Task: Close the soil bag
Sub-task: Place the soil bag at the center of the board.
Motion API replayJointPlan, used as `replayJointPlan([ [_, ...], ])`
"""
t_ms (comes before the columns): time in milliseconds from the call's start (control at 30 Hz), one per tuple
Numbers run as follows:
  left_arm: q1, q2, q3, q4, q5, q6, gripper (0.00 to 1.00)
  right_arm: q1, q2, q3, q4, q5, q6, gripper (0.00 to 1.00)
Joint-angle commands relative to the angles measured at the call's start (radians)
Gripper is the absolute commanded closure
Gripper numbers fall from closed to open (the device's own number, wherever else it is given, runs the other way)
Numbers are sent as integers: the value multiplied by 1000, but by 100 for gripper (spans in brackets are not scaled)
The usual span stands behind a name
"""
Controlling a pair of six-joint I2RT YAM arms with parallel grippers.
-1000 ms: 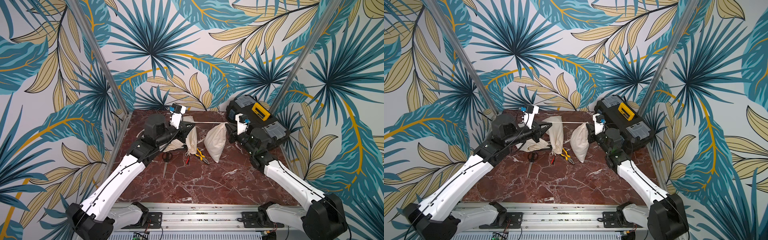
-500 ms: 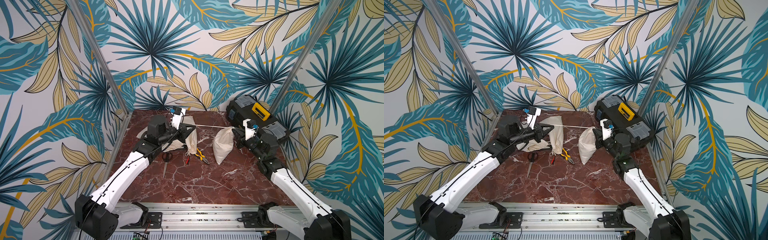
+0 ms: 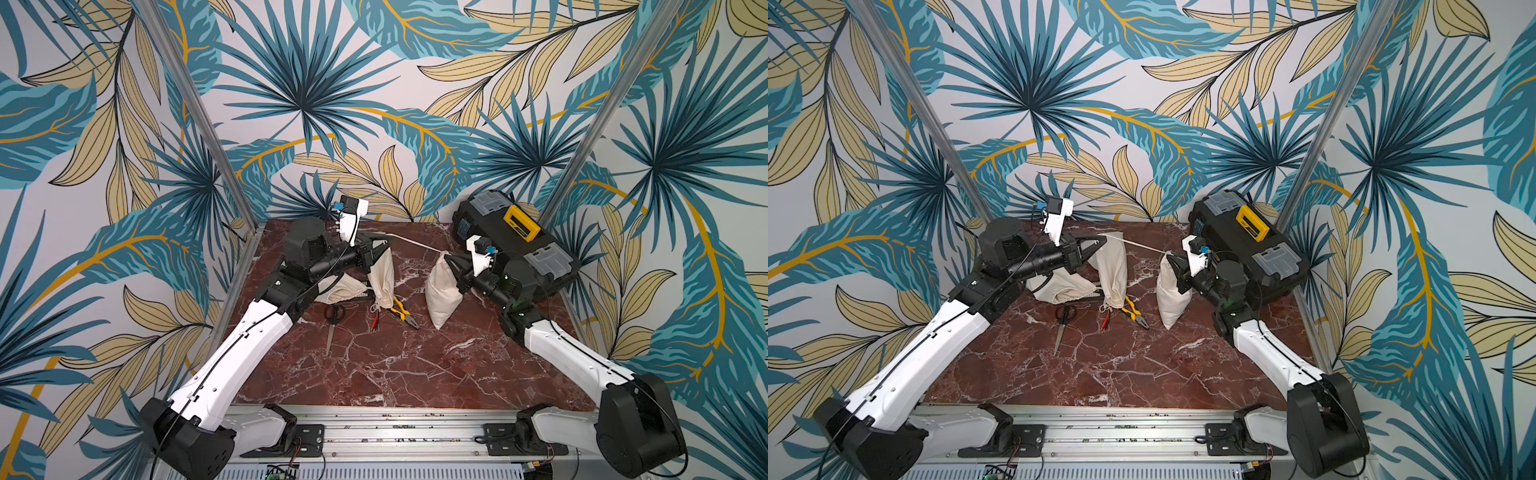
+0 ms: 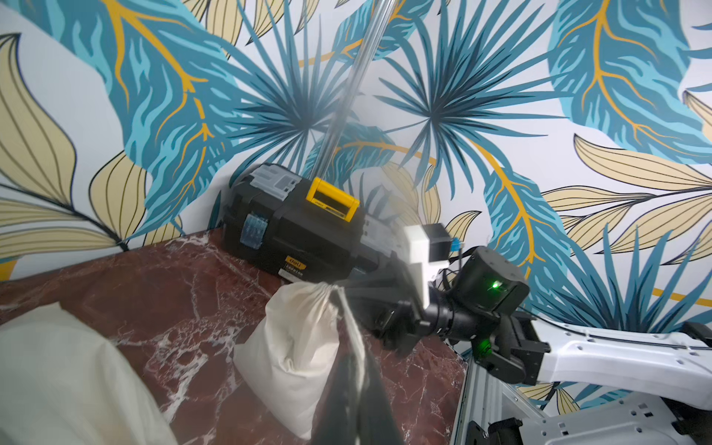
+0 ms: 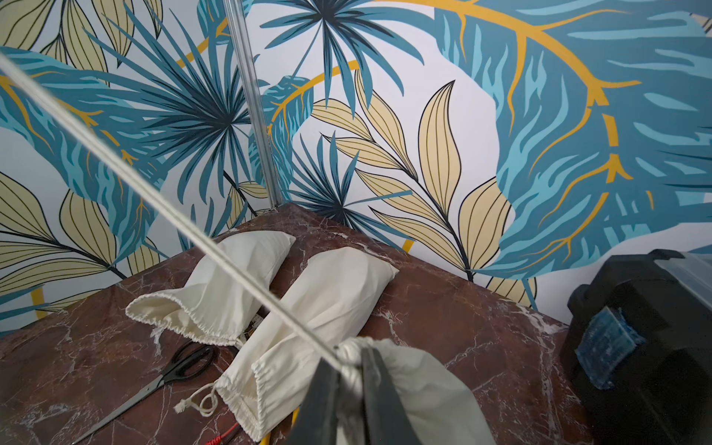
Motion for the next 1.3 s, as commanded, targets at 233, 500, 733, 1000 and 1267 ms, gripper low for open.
replayJointPlan([
  [233, -77, 101, 242, 71, -67, 77, 100, 58, 128, 105, -8, -30, -20, 60],
  [500, -84, 103, 255, 54, -76, 90, 100, 89, 189, 215, -59, -110, -38, 50],
  [733, -84, 114, 255, 47, -77, 93, 100, 126, 211, 313, -114, -139, -58, 46],
  [1000, -84, 113, 265, 40, -77, 99, 100, 143, 249, 407, -203, -162, -82, 57],
  [1267, -76, 33, 326, -69, -155, 196, 100, 117, 300, 347, -342, 10, -118, 84],
])
